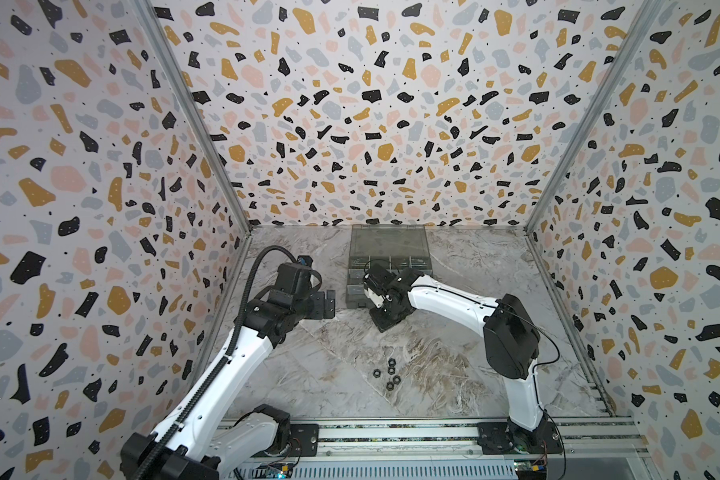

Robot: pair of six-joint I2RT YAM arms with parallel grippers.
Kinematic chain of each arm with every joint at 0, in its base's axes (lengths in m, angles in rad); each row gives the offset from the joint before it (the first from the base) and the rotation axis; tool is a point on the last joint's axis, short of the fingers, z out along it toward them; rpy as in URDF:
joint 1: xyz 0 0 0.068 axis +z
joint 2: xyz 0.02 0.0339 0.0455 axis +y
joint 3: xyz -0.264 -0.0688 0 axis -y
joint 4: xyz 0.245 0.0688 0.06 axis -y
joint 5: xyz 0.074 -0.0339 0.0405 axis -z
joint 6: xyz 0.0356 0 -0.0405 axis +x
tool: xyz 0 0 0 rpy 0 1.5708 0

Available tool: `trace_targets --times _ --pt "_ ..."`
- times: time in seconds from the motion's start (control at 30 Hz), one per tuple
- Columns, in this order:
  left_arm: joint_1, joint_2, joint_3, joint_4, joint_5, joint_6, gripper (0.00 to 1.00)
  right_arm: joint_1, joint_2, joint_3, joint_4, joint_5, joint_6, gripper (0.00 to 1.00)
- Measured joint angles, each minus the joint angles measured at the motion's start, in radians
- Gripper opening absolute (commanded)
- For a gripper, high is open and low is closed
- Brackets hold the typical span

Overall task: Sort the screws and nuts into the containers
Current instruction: 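Carry the brass screw into the brass-screw compartment and open the right gripper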

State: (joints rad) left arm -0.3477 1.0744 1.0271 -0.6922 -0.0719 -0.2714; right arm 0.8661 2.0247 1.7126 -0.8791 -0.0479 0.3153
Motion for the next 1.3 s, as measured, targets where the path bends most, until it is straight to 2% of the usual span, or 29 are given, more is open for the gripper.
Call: trace_targets --times 0.57,0.8,1.17,1.2,1.23,1.3 --pt "0.000 0.220 0.150 0.136 0.117 0.002 0.99 -0.319 0.027 0.166 -0.033 0.068 -0.104 0.00" --pt "0.000 0.318 0.211 0.148 0.151 0.009 0.99 -0.370 0.145 0.291 -0.034 0.061 -0.127 0.00" --pt "0.000 0.442 0.313 0.148 0.187 0.032 0.98 -0.408 0.242 0.335 -0.041 0.029 -0.131 0.00" --pt "0.000 0.448 0.314 0.148 0.189 0.032 0.98 -0.408 0.242 0.335 -0.041 0.027 -0.131 0.02" --pt "0.000 0.454 0.314 0.147 0.193 0.033 0.98 -0.408 0.242 0.335 -0.041 0.024 -0.131 0.10" --pt "0.000 0.465 0.315 0.147 0.197 0.033 0.98 -0.408 0.242 0.335 -0.041 0.019 -0.133 0.33"
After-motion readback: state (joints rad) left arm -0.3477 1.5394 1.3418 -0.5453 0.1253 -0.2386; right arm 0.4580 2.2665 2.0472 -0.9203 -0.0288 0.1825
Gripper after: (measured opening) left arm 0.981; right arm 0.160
